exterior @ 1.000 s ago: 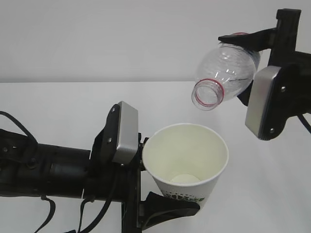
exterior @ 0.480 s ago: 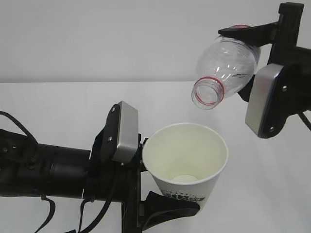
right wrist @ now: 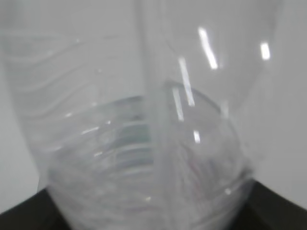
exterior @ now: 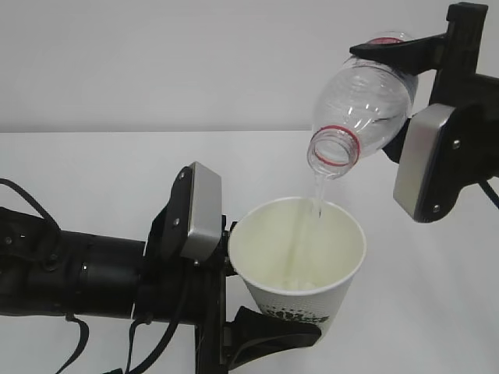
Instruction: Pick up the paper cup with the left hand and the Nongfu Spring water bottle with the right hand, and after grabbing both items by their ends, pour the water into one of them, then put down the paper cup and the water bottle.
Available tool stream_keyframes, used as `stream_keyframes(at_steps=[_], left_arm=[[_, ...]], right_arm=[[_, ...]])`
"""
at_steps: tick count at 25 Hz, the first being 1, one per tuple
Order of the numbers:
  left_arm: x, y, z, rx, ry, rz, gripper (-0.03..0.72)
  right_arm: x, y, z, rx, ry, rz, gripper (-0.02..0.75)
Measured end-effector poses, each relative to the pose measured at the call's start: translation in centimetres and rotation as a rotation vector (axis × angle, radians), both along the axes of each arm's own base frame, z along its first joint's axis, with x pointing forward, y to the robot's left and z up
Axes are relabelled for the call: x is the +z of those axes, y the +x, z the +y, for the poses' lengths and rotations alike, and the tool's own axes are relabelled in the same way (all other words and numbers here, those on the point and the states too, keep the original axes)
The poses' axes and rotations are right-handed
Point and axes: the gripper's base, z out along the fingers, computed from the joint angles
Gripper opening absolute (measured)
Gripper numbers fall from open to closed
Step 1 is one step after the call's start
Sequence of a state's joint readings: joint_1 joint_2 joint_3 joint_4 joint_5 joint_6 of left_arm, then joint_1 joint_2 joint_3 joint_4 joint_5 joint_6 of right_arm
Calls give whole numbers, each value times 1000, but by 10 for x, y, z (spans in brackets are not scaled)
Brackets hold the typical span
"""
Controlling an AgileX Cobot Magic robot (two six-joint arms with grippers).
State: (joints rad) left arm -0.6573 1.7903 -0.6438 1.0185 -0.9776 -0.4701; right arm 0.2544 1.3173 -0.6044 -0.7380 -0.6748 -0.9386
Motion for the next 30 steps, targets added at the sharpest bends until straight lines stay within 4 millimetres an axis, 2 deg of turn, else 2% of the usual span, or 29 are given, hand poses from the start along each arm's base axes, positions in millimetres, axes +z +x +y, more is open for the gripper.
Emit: stream_keyframes(at_steps=[30], left_arm=[[-2,-3,0,-26,18,37,537]], right_arm=[[0,0,0,-3,-5,-7,463]])
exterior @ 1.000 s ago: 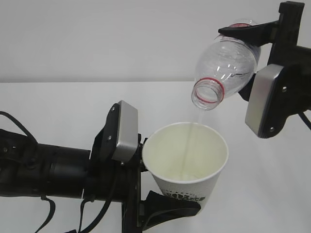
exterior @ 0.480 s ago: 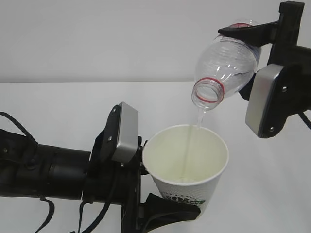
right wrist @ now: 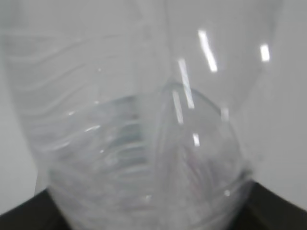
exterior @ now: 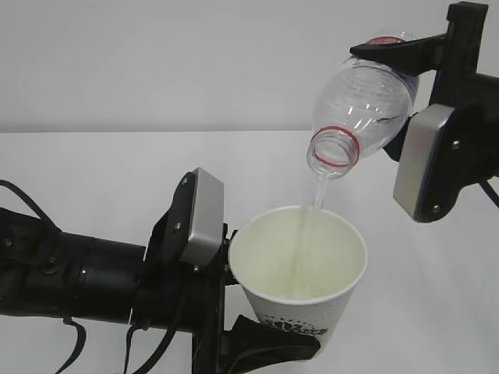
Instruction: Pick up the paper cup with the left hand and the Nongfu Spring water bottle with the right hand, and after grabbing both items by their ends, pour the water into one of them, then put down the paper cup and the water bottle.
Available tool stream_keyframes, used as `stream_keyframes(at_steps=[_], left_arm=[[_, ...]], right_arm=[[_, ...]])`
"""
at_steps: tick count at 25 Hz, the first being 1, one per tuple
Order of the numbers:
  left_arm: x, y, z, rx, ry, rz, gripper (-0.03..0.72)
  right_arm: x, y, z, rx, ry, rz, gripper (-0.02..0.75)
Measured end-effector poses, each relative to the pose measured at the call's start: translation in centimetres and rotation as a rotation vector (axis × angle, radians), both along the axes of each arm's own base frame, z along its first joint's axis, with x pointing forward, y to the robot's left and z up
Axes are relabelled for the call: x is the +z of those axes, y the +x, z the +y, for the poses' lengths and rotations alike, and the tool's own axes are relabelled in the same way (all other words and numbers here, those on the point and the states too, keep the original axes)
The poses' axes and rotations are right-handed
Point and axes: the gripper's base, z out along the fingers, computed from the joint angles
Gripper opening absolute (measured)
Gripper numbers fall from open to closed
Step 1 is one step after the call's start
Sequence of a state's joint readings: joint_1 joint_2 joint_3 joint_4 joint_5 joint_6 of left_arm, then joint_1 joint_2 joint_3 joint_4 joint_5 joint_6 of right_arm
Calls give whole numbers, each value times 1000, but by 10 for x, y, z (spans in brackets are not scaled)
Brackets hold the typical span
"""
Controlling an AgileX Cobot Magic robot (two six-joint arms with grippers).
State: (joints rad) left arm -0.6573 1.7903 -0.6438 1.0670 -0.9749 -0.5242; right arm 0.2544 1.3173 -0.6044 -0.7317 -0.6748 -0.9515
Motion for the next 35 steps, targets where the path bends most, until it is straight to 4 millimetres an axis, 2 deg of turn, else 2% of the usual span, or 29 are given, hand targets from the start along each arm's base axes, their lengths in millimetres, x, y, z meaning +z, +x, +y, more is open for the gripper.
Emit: stream_keyframes(at_steps=[35], left_arm=[[-1,-1,0,-7,10,-2,534]], right_arm=[[0,0,0,1,-1,-6,463]])
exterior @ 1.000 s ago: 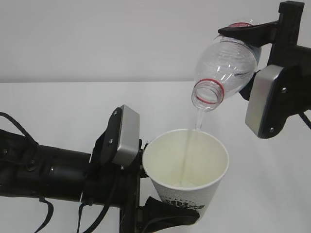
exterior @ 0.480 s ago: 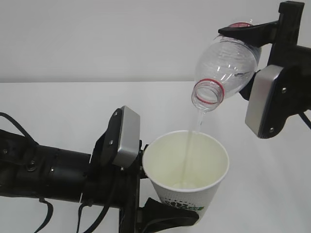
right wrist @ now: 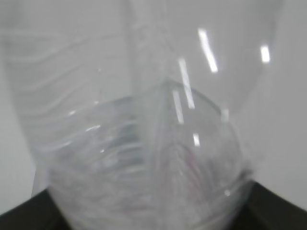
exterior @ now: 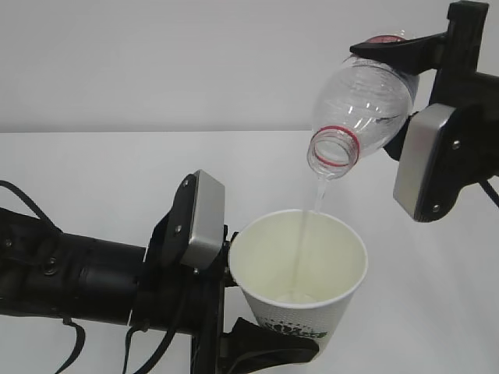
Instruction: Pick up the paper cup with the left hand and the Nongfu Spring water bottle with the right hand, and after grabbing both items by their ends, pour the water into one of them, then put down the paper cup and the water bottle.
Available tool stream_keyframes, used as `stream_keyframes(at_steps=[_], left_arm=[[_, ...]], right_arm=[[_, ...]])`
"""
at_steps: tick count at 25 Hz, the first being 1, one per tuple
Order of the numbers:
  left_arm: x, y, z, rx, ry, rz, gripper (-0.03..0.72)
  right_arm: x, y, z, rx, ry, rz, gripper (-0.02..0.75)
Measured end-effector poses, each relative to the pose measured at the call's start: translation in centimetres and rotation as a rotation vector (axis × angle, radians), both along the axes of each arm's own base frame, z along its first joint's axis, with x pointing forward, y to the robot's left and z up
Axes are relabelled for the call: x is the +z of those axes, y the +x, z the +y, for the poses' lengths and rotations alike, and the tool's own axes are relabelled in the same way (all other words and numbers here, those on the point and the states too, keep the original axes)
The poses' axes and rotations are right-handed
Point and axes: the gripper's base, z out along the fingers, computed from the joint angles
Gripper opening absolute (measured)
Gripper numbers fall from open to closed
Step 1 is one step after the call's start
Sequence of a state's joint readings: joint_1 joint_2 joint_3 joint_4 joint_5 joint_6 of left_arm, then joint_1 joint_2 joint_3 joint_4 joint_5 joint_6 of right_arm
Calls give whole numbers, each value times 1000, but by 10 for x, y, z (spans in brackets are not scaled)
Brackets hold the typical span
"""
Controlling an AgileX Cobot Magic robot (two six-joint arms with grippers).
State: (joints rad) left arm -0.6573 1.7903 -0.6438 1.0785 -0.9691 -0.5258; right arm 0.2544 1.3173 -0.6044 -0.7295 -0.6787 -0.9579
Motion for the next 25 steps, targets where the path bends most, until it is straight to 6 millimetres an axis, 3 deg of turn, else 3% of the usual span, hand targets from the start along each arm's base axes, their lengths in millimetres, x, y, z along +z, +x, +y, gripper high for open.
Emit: stream_keyframes(at_steps=[25], left_arm=[[-1,-1,0,-16,7,-5,534]], right_arm=[[3,-1,1,14,22,-22,463]])
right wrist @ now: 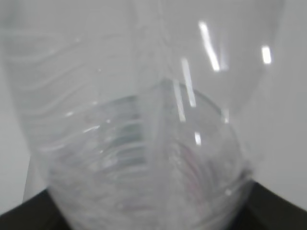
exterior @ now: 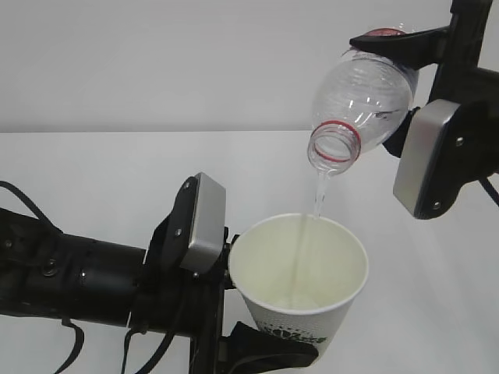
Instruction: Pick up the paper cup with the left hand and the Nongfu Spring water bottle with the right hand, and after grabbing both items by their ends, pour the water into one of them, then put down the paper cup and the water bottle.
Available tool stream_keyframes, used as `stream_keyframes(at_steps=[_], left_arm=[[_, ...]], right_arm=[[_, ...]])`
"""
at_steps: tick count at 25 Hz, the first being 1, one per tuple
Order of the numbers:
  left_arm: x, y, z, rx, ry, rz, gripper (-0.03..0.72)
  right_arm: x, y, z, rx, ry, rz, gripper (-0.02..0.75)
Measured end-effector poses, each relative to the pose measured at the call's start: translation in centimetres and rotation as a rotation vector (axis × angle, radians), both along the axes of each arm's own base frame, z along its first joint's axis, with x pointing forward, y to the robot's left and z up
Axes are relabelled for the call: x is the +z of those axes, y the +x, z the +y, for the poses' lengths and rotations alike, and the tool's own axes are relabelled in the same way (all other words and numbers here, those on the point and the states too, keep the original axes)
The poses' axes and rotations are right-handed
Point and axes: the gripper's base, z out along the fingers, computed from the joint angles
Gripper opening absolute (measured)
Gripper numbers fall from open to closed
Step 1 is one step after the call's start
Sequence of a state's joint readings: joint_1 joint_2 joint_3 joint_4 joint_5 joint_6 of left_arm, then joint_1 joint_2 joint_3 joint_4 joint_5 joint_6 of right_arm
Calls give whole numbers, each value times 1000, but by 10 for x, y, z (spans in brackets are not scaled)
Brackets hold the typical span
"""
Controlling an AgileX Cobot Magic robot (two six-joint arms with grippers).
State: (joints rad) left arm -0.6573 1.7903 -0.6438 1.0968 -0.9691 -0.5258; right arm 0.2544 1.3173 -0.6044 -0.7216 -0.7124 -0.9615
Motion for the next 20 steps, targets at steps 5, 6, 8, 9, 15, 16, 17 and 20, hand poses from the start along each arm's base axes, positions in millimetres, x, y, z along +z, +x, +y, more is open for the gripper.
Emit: stream_keyframes(at_steps=[5,6,8,9,15,16,17,20], left_arm=[[0,0,0,0,0,0,534],[0,0,0,0,0,0,534],[0,0,0,0,0,0,534],[0,0,0,0,0,0,534],[0,0,0,0,0,0,533],[0,0,0,0,0,0,533],[0,0,0,0,0,0,533],[0,0,0,0,0,0,533]], right_arm=[[0,0,0,1,1,-1,463],[0,0,0,2,2,-2,463],[0,0,0,3,3,-4,463],[1,0,0,4,4,-4,463],[1,0,0,3,6,-4,463],[1,0,0,3,6,-4,463],[1,0,0,3,6,-4,463],[1,0,0,3,6,-4,463]])
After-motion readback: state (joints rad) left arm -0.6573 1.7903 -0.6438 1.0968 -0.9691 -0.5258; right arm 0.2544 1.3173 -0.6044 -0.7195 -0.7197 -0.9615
